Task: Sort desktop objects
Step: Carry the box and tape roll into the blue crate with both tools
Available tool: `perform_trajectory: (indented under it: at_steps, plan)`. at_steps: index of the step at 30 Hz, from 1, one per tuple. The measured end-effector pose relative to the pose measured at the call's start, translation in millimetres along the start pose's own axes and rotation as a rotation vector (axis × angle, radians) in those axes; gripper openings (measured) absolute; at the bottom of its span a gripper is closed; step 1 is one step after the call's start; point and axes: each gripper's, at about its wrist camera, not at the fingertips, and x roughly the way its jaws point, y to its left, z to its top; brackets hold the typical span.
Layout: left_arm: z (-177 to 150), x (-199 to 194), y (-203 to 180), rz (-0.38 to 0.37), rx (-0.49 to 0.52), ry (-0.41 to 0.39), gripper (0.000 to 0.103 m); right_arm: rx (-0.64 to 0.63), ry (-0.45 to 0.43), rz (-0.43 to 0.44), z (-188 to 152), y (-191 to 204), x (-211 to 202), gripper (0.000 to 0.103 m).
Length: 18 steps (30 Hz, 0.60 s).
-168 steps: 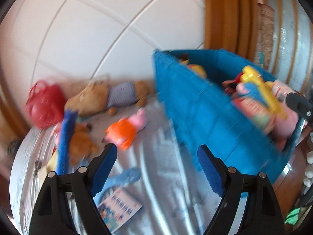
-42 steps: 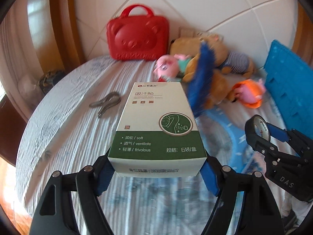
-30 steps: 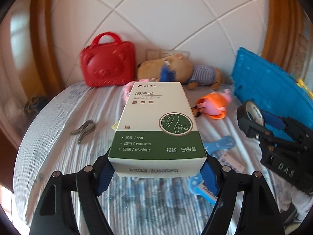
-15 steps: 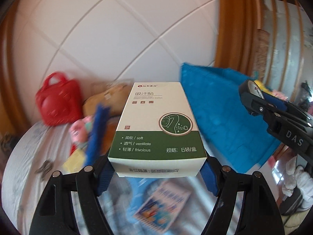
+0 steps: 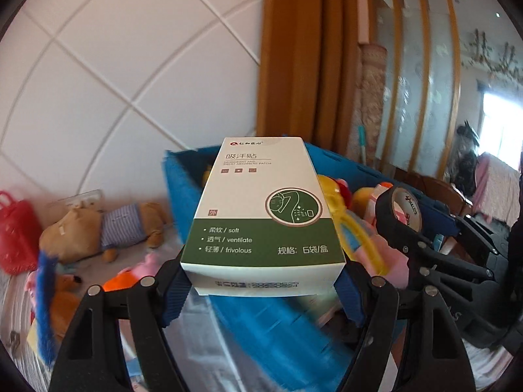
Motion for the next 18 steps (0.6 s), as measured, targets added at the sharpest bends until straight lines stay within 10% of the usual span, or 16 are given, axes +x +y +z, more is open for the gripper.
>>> perform_trajectory:
  at_steps: [8, 18]
  plan:
    - [-1, 57, -36, 0.023, 0.044, 0.142, 0.076, 0.038, 0.092, -0.002, -21, -40, 36, 0.056]
    - [-5, 50, -27, 0.057, 0.047, 0.136, 0.085, 0.076, 0.103, 0.018, -25, -50, 46, 0.066]
